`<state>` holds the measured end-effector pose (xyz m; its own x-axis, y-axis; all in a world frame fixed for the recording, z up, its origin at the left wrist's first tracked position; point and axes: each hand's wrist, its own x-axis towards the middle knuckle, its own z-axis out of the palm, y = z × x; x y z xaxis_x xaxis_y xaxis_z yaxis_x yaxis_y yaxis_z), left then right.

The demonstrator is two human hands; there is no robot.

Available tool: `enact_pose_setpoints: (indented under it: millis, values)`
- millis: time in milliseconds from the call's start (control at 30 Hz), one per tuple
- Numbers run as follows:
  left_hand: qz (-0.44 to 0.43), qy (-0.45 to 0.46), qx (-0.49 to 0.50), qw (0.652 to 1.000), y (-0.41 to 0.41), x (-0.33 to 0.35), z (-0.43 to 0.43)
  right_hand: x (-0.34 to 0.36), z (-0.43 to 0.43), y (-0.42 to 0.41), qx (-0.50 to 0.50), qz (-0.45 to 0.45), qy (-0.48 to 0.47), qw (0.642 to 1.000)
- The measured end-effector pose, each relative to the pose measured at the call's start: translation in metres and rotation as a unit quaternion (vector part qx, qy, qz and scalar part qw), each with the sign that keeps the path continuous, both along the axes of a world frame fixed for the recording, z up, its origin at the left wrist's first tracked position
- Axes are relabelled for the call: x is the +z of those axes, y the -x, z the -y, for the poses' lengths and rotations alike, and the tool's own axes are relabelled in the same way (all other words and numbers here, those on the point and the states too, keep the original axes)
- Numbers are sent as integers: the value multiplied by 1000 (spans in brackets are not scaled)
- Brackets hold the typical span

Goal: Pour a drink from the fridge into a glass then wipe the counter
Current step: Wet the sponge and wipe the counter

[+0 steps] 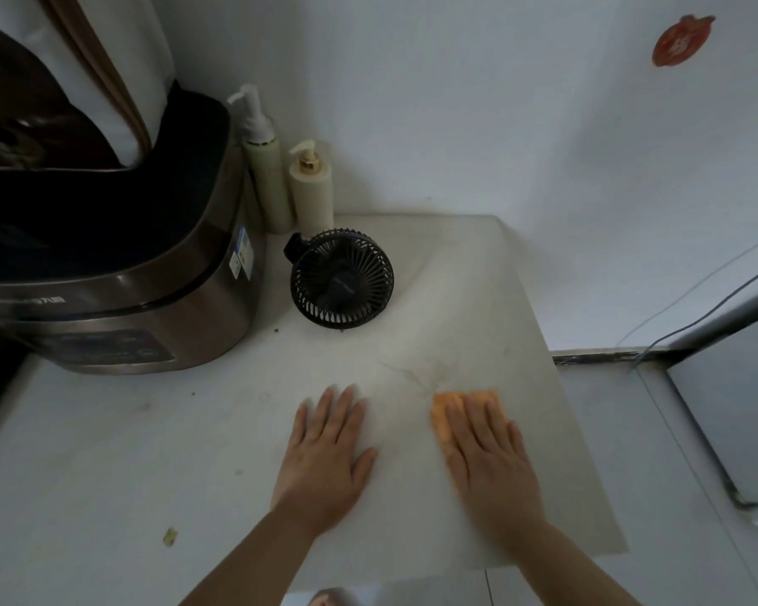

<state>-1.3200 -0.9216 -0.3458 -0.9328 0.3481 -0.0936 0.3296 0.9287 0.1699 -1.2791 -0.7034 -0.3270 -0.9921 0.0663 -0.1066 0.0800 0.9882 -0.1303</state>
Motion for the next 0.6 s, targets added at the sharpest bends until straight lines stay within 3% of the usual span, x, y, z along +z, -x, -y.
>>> enact_pose_setpoints:
  millis: [200,400,533,600]
  values:
    - [-45,-2,-8,999,0,-5,0,-5,14,62,-77,0,15,997]
    - [-79,-4,-9,997,1,-7,1,-5,41,46,14,-16,11,1000]
    - [-74,-16,-2,997,-1,-6,1,-11,19,-6,118,9,7,993]
    - [-74,-16,0,997,-1,-5,0,-12,0,-10,118,4,0,993]
